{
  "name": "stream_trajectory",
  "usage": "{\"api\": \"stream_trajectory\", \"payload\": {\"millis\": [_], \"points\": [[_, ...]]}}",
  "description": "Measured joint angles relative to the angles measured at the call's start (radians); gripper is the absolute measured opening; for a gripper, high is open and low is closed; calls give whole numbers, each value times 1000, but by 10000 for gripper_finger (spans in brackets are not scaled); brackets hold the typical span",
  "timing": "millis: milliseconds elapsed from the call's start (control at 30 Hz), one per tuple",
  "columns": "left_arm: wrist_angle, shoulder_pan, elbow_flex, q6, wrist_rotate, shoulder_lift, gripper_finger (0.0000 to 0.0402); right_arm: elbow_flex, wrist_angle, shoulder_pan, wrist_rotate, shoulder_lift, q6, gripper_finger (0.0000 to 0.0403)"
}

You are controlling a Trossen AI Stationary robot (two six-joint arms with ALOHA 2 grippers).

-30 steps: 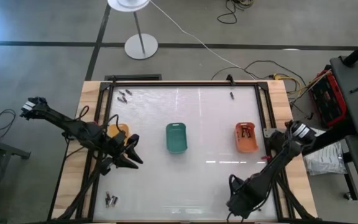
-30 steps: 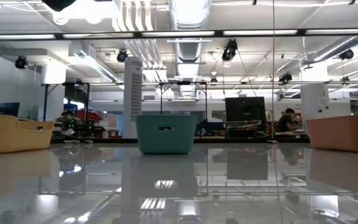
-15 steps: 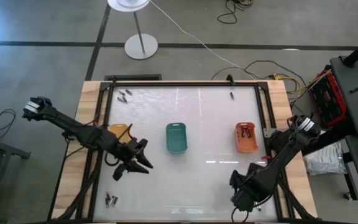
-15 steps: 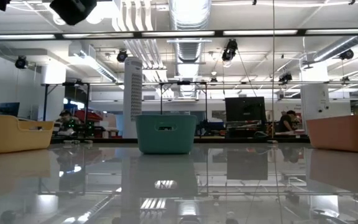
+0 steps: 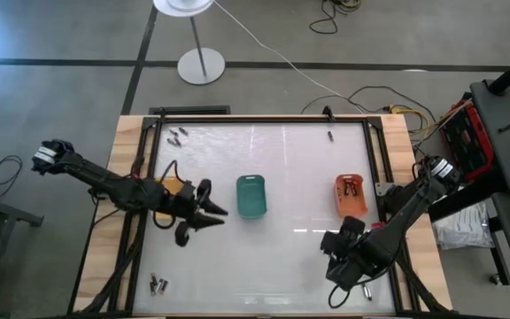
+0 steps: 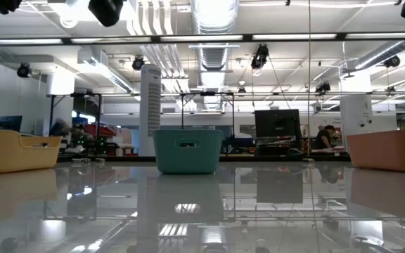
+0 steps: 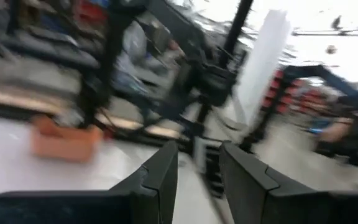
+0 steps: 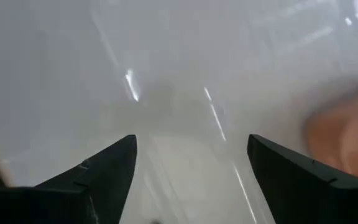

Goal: Sort batteries
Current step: Put the silver battery into the green bin

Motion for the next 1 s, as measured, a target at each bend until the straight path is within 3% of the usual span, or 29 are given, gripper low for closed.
{"api": "stream_trajectory", "payload": {"millis": [167, 333, 600, 767, 1000], "points": [[-29, 2, 0, 26, -171, 12, 100, 0, 39, 34, 106, -2, -38, 325], [-26, 4, 0, 26, -328, 25, 100, -3, 41, 87, 175, -5, -41, 324], [-6, 6, 0, -91, -341, 17, 100, -7, 45, 173, 243, -5, -18, 309], [-8, 6, 0, -191, -372, 11, 100, -52, 12, 181, 201, -30, 44, 313], [11, 6, 0, -186, -381, 7, 100, -230, 30, 184, 109, -205, 89, 293]]}}
